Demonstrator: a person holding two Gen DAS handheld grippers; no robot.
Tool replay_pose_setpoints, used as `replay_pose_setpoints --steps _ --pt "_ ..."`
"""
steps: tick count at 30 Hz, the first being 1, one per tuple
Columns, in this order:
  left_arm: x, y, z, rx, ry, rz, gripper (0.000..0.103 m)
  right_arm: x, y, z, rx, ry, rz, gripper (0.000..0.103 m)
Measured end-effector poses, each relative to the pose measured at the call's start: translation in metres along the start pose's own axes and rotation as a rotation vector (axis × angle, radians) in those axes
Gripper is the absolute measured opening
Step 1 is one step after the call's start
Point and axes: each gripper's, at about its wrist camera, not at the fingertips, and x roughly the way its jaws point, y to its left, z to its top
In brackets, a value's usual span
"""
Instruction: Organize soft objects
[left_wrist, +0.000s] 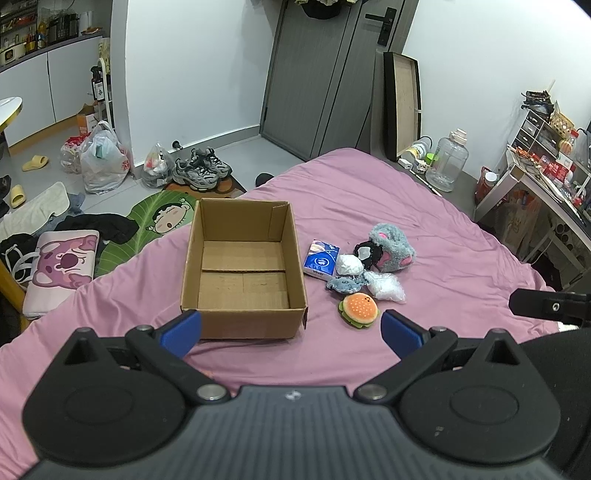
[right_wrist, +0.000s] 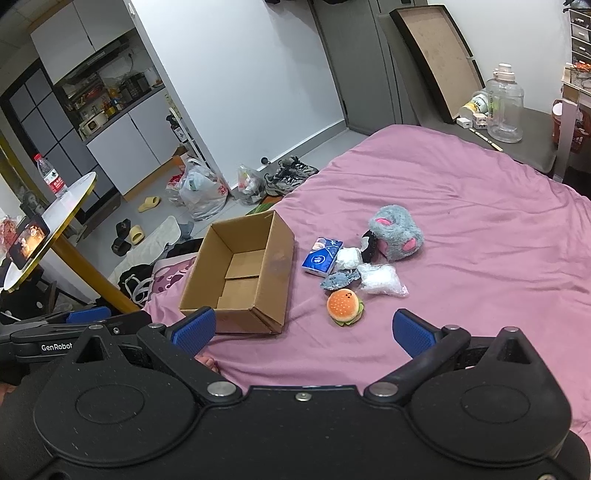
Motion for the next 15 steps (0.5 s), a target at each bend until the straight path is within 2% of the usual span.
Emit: replay_pose_setpoints --steps 7,15 --pt "0.0 0.0 0.0 -0.001 0.0 -0.003 0.102 0.002 0.0 0.001 -0.006 0.004 0.01 0.103" --pt "0.004 0.008 0.01 -0.005 -0.03 -0.085 0.102 0.008 0.0 0.001 -0.039 -0.039 0.038 0.103"
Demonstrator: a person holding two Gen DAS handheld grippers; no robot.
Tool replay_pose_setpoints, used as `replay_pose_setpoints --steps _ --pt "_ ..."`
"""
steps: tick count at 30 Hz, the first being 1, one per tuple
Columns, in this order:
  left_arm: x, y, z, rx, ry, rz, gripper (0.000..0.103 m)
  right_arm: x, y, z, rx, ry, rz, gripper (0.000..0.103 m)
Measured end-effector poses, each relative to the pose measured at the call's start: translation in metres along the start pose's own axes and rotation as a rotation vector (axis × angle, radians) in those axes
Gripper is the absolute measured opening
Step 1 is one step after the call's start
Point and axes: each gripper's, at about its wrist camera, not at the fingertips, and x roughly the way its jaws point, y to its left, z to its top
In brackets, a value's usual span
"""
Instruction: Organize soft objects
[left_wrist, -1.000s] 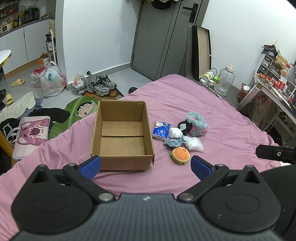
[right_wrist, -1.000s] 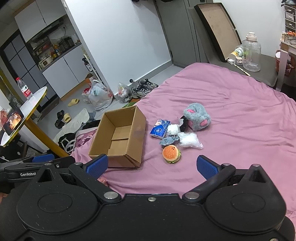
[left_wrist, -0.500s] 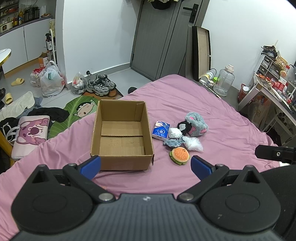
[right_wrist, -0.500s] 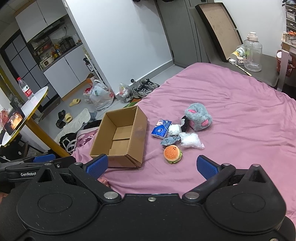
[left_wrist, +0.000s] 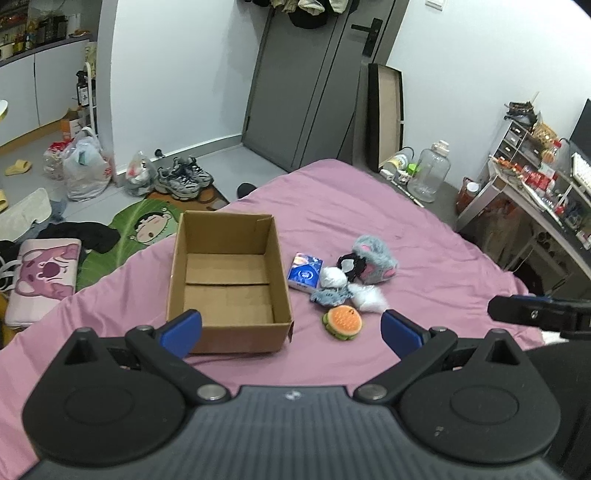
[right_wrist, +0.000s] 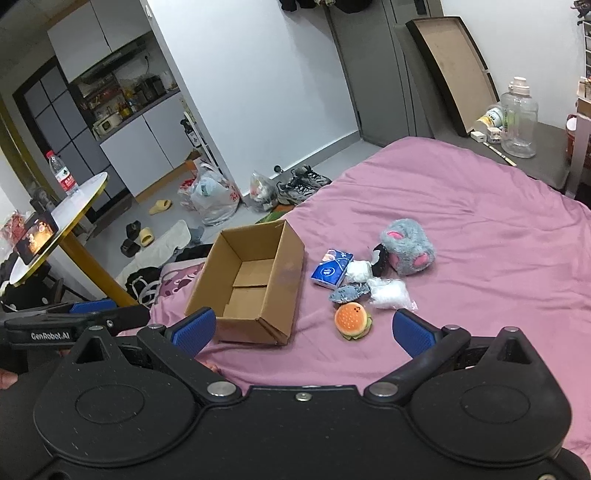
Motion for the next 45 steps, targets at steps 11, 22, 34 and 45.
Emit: replay_pose_setpoints --steps 11,22,34,45 --pt "0.031 0.016 0.014 0.054 0.007 -0.011 0.102 0.025 -0.03 -0.001 0.068 -0.022 -0.05 0.103" --pt "0.079 0.004 0.023 0.127 0.045 -0.103 0.1 0.047 -0.05 -0.001 0.091 -0.016 -0.08 0.102" --pt "0.13 -0.035 0.024 0.304 0.152 -0.247 0.084 0.075 -0.077 -0.002 0.14 0.019 -0.104 0.091" --pt "0.188 -0.058 0.02 0.384 0.272 -0.282 0.08 0.102 -0.101 -0.001 0.176 0.064 -0.093 0.084"
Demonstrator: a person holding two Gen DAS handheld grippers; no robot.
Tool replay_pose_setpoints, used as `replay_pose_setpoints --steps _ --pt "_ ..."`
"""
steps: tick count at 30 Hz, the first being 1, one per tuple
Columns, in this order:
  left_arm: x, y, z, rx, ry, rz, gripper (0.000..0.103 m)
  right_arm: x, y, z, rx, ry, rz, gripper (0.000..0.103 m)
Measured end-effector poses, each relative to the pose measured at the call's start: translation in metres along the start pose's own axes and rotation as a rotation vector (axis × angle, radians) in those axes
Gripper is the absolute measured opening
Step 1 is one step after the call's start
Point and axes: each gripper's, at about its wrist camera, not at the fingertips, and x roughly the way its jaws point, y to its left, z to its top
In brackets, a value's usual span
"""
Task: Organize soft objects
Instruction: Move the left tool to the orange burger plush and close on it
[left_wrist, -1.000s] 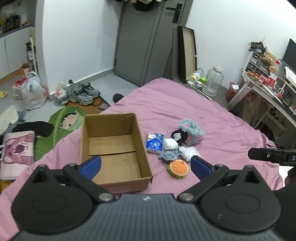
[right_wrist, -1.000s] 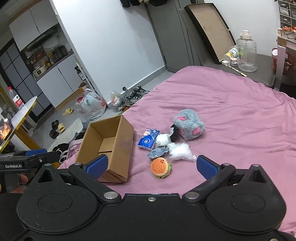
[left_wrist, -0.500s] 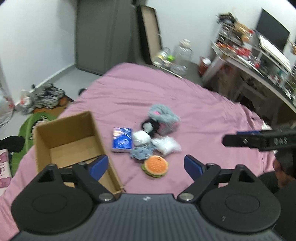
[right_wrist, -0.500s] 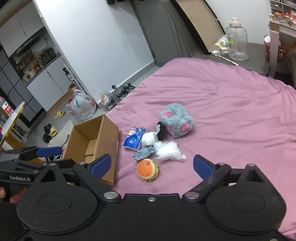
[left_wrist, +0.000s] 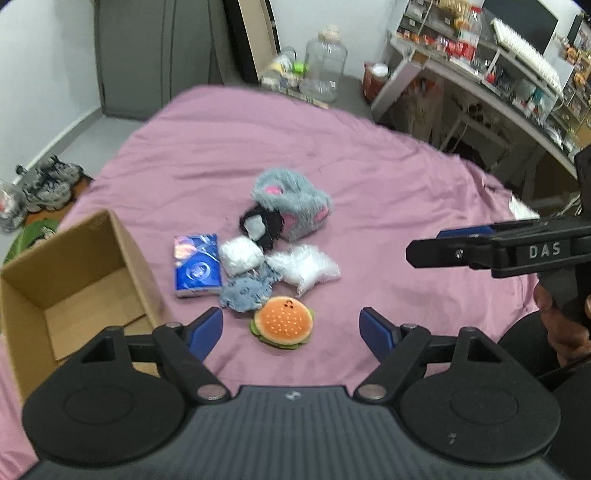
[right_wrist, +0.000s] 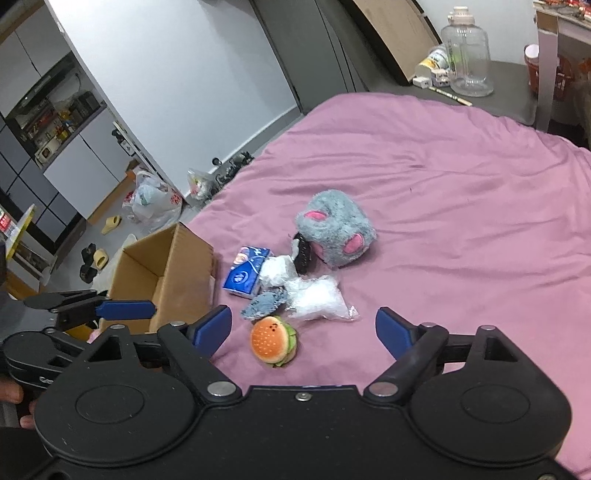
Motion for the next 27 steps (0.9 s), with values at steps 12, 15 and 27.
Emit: replay_pose_setpoints --steps 12,15,27 --pt "0.079 -0.012 0.007 0.078 0.178 0.023 0.07 0.05 -0.019 0.004 -0.054 0.108 0.033 0.08" --pt "0.096 -0.009 0.01 0.07 0.207 0.029 0.069 0.062 -0.027 0.007 -0.047 0.135 0.053 0.079" --pt "0.151 0.004 0.014 0.04 0.336 0.034 0.057 0.112 -0.052 0.025 -0.049 0.212 0.153 0.079"
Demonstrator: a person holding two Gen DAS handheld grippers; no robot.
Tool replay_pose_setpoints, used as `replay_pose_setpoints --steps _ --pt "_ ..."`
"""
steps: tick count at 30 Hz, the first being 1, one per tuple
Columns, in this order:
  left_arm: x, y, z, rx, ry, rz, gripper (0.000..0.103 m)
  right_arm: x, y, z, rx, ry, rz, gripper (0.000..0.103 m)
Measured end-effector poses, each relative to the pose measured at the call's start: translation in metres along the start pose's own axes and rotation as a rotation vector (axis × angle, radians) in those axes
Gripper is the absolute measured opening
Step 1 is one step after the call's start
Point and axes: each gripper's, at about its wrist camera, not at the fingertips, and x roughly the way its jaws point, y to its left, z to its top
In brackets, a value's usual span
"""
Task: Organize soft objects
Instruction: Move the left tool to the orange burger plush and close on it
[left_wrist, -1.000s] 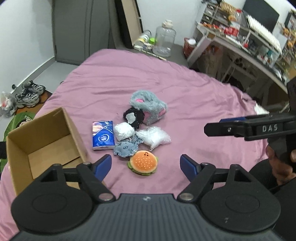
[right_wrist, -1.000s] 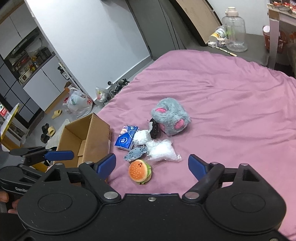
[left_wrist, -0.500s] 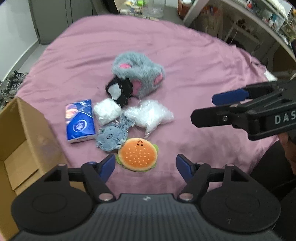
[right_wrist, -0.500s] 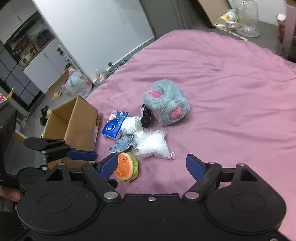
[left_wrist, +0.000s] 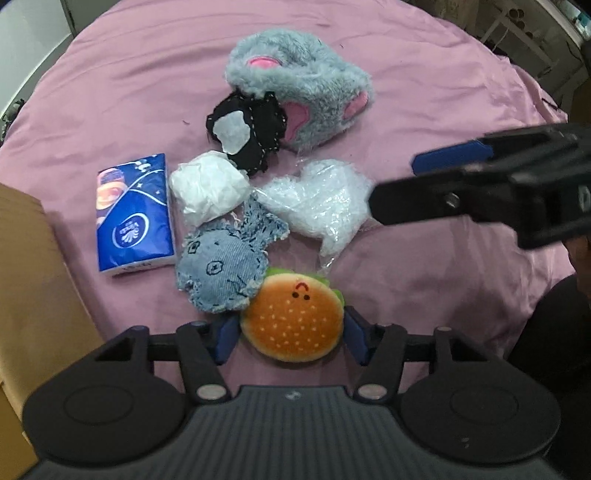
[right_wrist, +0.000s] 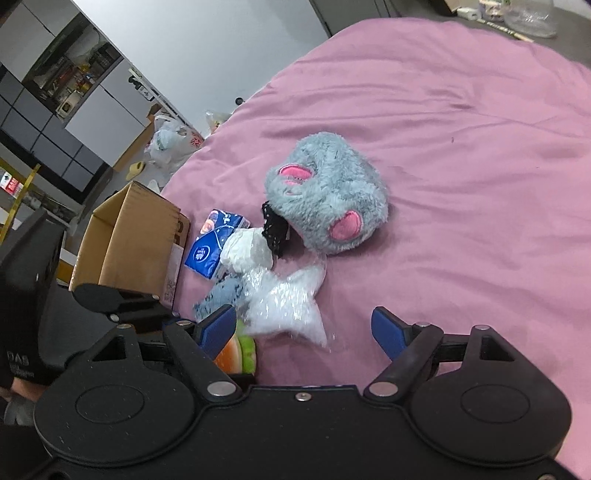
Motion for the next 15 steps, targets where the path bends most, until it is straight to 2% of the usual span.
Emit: replay_pose_setpoints --steps 2,4,7,8,11,15 --pt "0.0 -0.001 0.002 0.009 -0.007 0.006 0.057 0.007 -0.001 0.003 -0.004 0.015 0.01 0.078" --pt "-0.001 -0.001 0.003 0.007 -0.017 0.006 0.056 0.01 0.0 0.004 -0.008 0.034 0.033 0.07" --pt "-0.002 0.003 0.005 -0.02 -0.025 0.001 0.056 0.015 -0.001 0.002 -0.005 0.049 0.051 0.047" --pt "-0.002 0.004 0.005 -0.029 -0.026 0.003 0.056 0.015 -0.001 0.002 -0.003 0.053 0.051 0.037" --pt "-0.01 0.009 0.002 -0.056 -0.048 0.002 0.054 0.005 -0.003 -0.002 0.002 0.035 0.052 0.021" --pt "-0.032 0.009 -0.005 -0.074 -0.109 0.005 0.053 -0.013 0.003 -0.007 -0.01 0.005 0.019 0.015"
